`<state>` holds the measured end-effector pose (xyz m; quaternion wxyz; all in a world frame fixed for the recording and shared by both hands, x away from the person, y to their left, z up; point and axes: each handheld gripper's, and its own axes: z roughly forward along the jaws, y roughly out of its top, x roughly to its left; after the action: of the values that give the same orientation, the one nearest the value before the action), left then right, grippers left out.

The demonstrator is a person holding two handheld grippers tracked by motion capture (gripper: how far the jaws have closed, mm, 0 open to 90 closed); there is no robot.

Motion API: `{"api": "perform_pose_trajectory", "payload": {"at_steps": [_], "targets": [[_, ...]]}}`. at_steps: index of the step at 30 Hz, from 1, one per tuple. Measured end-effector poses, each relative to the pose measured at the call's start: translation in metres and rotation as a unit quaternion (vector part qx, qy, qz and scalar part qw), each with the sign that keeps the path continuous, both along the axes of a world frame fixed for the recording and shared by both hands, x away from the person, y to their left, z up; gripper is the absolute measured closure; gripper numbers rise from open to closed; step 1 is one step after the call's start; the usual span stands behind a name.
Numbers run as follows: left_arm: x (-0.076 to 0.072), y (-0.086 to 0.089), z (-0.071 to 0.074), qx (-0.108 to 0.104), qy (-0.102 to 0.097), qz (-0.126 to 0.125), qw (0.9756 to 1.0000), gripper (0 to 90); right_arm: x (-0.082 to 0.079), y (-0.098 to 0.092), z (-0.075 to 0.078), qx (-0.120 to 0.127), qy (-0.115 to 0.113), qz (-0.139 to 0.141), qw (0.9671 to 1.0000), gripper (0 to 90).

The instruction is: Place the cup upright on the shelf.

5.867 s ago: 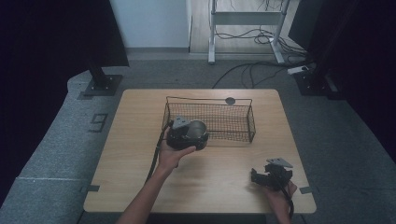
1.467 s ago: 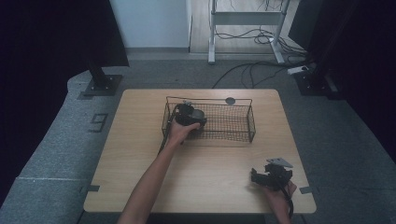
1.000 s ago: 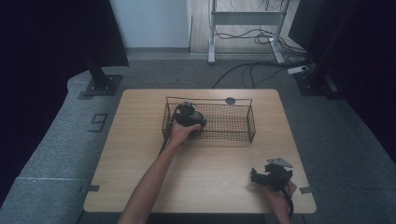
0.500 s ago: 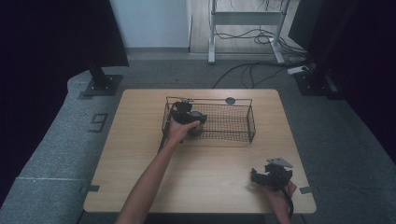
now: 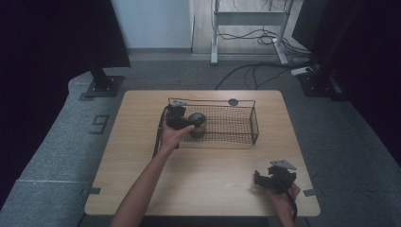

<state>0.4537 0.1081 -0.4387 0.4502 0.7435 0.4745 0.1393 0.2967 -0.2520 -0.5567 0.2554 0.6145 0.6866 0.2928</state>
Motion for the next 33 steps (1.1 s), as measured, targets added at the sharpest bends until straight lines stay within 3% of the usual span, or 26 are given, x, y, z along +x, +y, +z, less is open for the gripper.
{"api": "perform_pose_trajectory", "payload": {"at_steps": [14,25,27,33], "targets": [[-0.045,0.024,0.002,-0.017,-0.011,-0.038,0.9991,6.3,0.0,0.0,0.0,0.001,0.001,-0.001,1.0,0.1],[-0.088,0.045,-0.018,-0.009,-0.016,-0.037,0.9992,6.5,0.0,0.0,0.0,0.001,0.0,-0.002,1.0,0.3],[-0.101,0.052,-0.026,-0.007,-0.013,-0.037,0.9992,6.5,0.0,0.0,0.0,0.001,0.0,-0.002,1.0,0.3],[-0.12,0.062,-0.045,-0.003,0.0,-0.032,0.9995,6.7,0.0,0.0,0.0,0.001,0.0,-0.001,1.0,0.3]]}}
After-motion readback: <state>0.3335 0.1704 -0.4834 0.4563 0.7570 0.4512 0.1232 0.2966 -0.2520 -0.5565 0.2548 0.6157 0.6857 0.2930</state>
